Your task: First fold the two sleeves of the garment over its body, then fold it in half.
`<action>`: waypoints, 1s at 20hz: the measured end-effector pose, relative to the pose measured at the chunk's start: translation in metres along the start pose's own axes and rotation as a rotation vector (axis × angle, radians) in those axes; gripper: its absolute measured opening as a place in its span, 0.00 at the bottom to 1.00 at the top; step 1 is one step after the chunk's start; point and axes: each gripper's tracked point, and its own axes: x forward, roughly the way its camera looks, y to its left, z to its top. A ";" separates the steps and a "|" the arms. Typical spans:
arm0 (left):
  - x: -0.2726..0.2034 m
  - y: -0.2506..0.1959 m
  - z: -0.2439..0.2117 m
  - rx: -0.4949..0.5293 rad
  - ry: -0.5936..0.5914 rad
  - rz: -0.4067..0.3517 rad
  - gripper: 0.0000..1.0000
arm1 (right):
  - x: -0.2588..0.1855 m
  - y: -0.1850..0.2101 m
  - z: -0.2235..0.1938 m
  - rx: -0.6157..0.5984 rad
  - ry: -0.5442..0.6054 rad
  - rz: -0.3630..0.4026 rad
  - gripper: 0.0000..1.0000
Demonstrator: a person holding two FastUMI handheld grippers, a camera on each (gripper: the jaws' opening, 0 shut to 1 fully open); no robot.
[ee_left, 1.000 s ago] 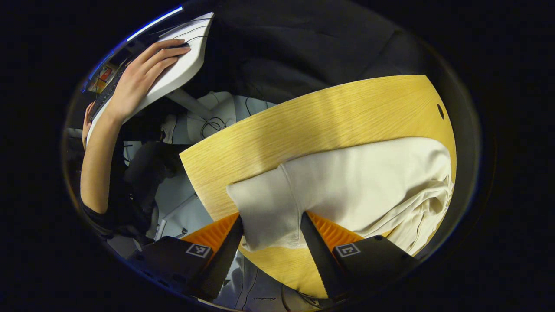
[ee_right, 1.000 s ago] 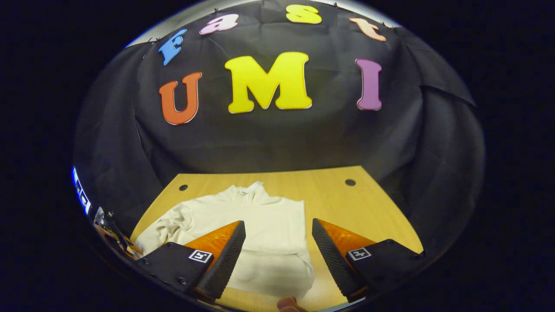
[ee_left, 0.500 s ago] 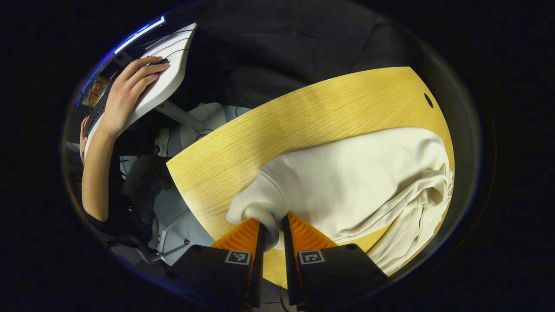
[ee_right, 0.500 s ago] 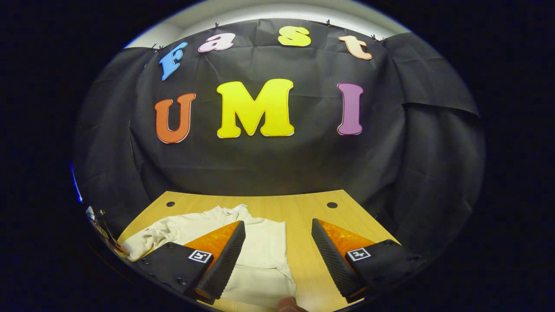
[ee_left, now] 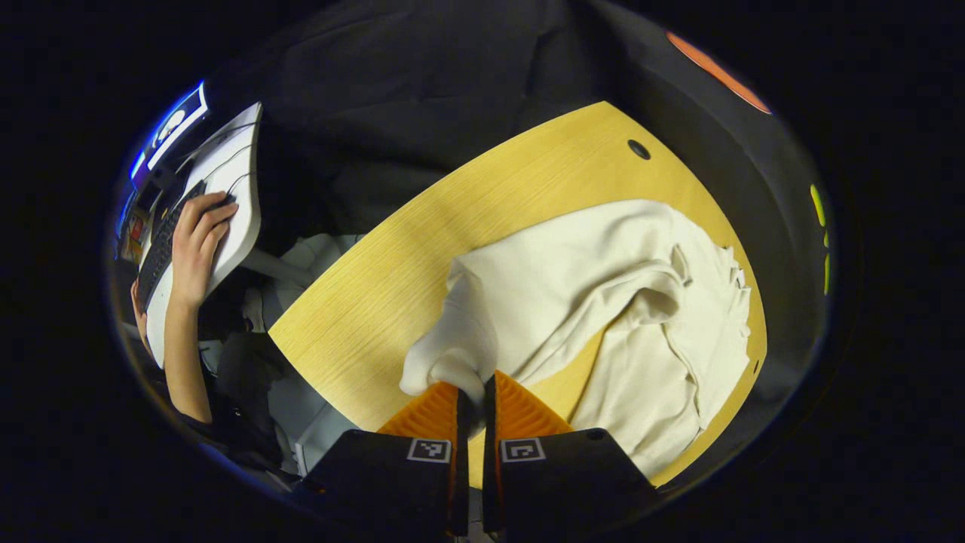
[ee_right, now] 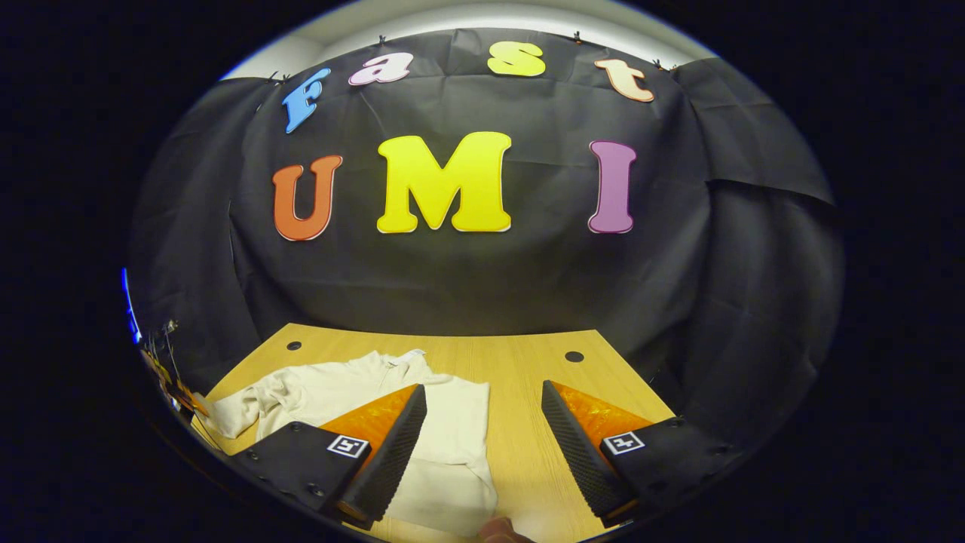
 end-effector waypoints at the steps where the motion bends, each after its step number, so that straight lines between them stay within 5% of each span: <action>1: -0.017 -0.023 0.017 0.042 -0.035 -0.011 0.10 | 0.002 -0.003 -0.002 0.004 0.004 0.006 0.96; 5: -0.055 -0.101 0.067 0.152 -0.158 -0.034 0.10 | 0.008 -0.019 -0.002 0.022 0.008 0.023 0.96; 9: -0.061 -0.194 0.066 0.269 -0.181 -0.090 0.10 | 0.016 -0.045 0.003 0.020 -0.001 0.003 0.96; 11: -0.054 -0.261 0.041 0.351 -0.158 -0.142 0.10 | 0.013 -0.066 0.003 0.015 0.009 -0.014 0.96; 20: -0.020 -0.401 -0.049 0.495 -0.077 -0.214 0.10 | 0.018 -0.120 -0.010 0.003 0.055 -0.076 0.96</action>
